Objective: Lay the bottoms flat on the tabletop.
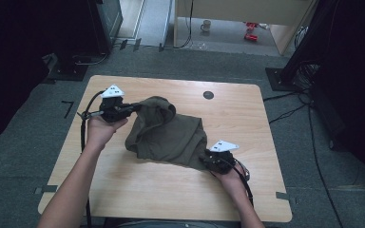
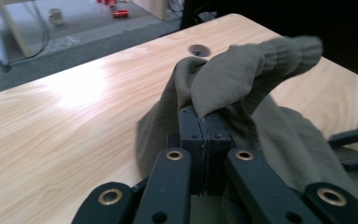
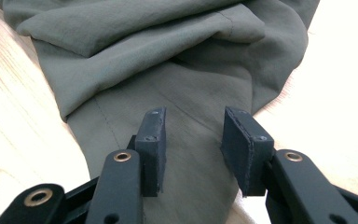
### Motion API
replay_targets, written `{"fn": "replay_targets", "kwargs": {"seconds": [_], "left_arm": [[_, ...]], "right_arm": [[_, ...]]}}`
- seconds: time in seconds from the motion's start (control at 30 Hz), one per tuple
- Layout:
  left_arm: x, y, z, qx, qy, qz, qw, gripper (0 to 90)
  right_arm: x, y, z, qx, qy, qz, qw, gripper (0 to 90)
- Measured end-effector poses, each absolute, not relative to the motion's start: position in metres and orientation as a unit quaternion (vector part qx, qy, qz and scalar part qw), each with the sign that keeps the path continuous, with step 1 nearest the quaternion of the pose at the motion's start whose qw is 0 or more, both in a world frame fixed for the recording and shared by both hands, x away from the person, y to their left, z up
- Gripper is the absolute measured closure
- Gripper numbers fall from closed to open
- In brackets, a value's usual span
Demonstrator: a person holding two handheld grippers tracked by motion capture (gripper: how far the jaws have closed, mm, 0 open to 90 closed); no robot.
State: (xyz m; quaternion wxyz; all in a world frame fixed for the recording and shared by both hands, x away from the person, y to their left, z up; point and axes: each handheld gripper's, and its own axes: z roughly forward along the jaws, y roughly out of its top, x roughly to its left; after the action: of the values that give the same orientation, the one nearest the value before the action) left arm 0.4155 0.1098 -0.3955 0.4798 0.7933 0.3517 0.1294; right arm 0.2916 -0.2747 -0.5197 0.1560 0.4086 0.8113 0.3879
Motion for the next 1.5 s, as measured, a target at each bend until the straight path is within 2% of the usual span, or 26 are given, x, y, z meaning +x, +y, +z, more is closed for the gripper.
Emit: {"fn": "replay_targets", "kwargs": {"seconds": [0.27,0.83,1.03,1.2,1.5], "left_arm": [[0.433,0.149,-0.405,0.771,0.4,0.131,0.479,90.0],[0.453,0.189,-0.444,0.754,0.466,0.128,0.445,89.2],[0.453,0.194,-0.45,0.751,0.481,0.12,0.437,82.7],[0.452,0.197,-0.448,0.751,0.486,0.132,0.427,70.1],[0.443,0.199,-0.435,0.752,0.477,0.141,0.432,61.9]], "right_arm": [[0.288,-0.278,-0.521,0.408,0.81,0.388,0.164,62.9],[0.277,-0.297,-0.52,0.417,0.806,0.385,0.168,64.5],[0.276,-0.3,-0.52,0.419,0.805,0.388,0.163,62.1],[0.28,-0.3,-0.517,0.429,0.802,0.387,0.15,59.6],[0.282,-0.29,-0.502,0.415,0.796,0.411,0.159,56.1]]}}
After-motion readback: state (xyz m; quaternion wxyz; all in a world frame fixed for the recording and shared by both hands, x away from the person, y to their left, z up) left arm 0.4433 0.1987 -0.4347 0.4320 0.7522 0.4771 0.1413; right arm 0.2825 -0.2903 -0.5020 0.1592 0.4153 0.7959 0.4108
